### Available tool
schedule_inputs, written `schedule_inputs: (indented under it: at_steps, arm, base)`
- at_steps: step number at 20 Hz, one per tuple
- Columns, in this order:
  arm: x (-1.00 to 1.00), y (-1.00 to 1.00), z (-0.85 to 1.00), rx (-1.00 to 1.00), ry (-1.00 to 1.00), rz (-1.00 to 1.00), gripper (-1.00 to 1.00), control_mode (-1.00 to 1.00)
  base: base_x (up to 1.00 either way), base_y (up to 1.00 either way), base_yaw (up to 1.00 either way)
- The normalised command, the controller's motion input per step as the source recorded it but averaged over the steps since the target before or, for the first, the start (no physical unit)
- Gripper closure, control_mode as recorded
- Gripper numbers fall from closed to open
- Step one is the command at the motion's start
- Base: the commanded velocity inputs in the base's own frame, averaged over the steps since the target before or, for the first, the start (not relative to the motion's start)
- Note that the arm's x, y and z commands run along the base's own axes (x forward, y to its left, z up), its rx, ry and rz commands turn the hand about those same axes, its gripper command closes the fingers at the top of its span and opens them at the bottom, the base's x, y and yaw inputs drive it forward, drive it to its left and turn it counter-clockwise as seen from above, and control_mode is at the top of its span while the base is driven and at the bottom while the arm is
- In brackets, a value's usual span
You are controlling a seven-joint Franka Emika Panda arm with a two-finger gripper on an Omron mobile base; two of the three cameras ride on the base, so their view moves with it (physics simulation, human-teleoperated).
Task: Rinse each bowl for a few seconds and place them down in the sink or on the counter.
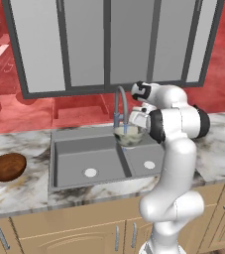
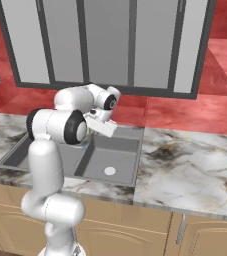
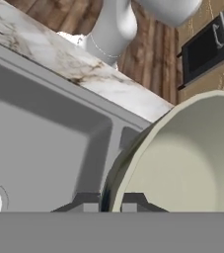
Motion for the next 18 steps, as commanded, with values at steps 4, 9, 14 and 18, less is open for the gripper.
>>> schedule_inputs:
  at_steps: [4, 9, 14, 18]
  arm:
    - [-0.24, -0.29, 0.0, 0.01, -0.07, 0.08, 1.0, -1.0]
    - [-0.21, -0.3, 0.01, 0.01, -0.09, 0.08, 1.0, -1.0]
    - [-0.14, -0.31, 0.09, 0.01, -0.09, 0.07, 1.0, -1.0]
    - [-0.05, -0.3, 0.12, 0.01, -0.06, 0.06, 1.0, -1.0]
  base:
    - [0.0, 0.0, 0.0]
    - [0.0, 0.0, 0.0]
    - [0.0, 0.0, 0.0]
    - [0.0, 0.0, 0.0]
